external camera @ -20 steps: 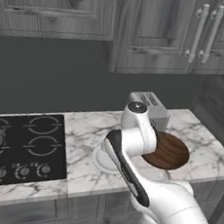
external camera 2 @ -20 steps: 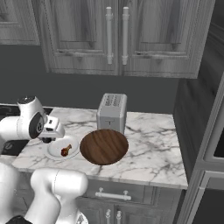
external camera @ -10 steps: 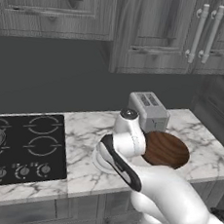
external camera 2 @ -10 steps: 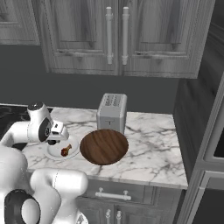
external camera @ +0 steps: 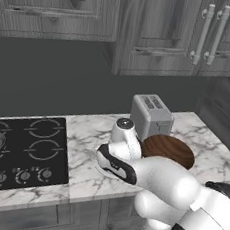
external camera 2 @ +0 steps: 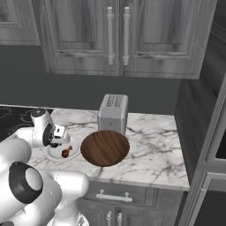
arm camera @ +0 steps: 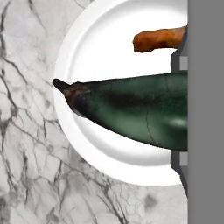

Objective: Place the chicken drumstick on the plate and place the eggplant on the same plate.

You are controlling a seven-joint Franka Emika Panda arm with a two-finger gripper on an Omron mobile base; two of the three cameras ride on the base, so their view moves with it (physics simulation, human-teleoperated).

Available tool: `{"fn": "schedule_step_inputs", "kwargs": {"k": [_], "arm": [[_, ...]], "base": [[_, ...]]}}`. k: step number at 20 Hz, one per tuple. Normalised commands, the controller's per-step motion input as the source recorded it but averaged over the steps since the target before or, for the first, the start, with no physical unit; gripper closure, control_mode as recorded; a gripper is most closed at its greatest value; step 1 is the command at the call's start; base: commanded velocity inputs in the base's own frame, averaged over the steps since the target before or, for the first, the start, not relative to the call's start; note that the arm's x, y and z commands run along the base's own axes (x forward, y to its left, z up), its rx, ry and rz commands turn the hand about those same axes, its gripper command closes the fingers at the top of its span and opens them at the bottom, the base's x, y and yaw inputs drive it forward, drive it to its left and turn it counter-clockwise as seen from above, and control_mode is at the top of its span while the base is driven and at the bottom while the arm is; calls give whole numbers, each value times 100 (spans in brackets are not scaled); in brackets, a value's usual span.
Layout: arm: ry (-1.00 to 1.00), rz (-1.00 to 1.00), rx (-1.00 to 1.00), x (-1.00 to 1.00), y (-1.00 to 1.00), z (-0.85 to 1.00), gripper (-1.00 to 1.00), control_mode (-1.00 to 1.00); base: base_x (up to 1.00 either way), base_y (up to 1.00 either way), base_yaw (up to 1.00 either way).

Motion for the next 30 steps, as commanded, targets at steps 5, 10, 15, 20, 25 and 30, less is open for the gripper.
{"fn": "schedule_step_inputs", "kwargs": {"k": [5,10,15,20,25,30], "arm": [[0,0,0,18,4,-6,100,-100],[0,0,0,2,0,-9,100,-100],[0,0,0,0,0,-11,100,-100],[0,0,0,0,0,-14,-100,-100],[0,0,0,0,0,0,-100,-100],[1,0,0,0,1,0,-100,-100]], "base": [[0,0,0],[0,0,0],[0,0,0],[0,0,0],[0,0,0],[0,0,0]]}}
